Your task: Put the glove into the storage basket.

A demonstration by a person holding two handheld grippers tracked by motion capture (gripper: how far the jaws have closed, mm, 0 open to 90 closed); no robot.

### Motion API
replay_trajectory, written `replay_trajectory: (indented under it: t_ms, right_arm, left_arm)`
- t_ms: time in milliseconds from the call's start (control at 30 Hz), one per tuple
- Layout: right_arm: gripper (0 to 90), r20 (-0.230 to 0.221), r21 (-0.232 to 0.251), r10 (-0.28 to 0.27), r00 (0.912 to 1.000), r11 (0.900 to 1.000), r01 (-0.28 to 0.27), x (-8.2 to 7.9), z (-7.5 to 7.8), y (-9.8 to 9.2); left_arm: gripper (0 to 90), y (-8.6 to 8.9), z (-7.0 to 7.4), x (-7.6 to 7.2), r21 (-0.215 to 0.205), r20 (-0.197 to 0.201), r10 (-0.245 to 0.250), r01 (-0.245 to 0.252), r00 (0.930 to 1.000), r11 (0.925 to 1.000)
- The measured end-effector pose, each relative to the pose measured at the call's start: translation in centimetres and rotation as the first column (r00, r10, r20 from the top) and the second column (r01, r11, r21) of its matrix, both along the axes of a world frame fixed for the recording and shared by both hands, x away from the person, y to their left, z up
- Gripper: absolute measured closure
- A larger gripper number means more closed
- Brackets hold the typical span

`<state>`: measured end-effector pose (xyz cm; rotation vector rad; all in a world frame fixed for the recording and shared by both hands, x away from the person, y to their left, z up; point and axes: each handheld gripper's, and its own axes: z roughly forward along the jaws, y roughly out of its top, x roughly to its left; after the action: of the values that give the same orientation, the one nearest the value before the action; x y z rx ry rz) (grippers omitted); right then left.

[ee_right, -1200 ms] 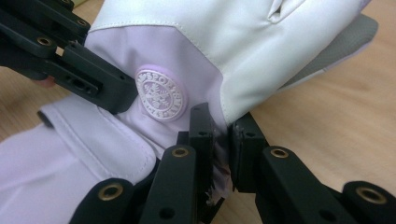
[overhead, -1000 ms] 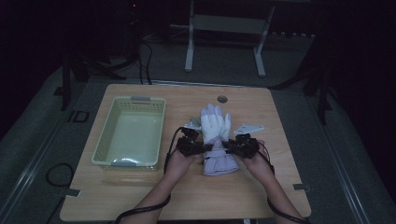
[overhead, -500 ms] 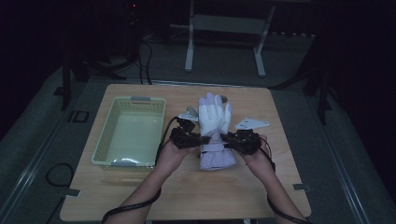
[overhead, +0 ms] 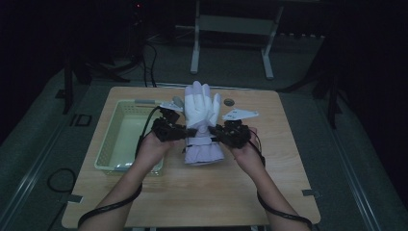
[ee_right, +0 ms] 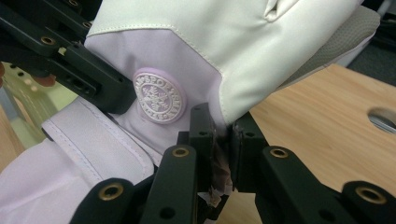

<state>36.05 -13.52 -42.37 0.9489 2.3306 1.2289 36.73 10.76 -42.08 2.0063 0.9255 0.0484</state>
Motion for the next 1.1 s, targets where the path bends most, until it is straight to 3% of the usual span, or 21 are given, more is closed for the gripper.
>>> replay_trajectory:
  t_ms: [300, 533, 833, 967, 1100]
  right_arm:
    - [81.5, 0.014, 0.001, 0.028, 0.9995, 1.000, -0.028, 0.5, 1.6, 4.7]
    - [81.5, 0.024, 0.023, 0.040, 0.9989, 0.999, -0.041, 0.9, 2.9, 8.5]
    - [81.5, 0.002, 0.012, 0.075, 0.9972, 0.997, -0.075, 1.3, 2.4, 14.7]
    - [81.5, -0.011, 0.008, 0.087, 0.9961, 0.996, -0.087, 1.6, 1.8, 16.8]
    - [81.5, -0.019, 0.008, 0.087, 0.9960, 0.996, -0.087, 1.7, 0.4, 19.1]
  left_arm:
    - [77.2, 4.6, 2.0, 0.4, 0.017, -0.017, 0.015, -0.014, 0.9997, 0.9997]
    - [77.1, 8.5, 3.6, 0.1, 0.043, 0.010, 0.034, -0.035, 0.9994, 0.9984]
    - [77.0, 14.5, 2.6, -0.6, 0.049, -0.003, 0.093, -0.093, 0.9956, 0.9945]
    - [77.0, 16.0, 2.1, -0.6, 0.055, -0.012, 0.108, -0.107, 0.9941, 0.9927]
    - [76.9, 18.1, 0.3, -1.0, 0.065, 0.009, 0.132, -0.132, 0.9912, 0.9891]
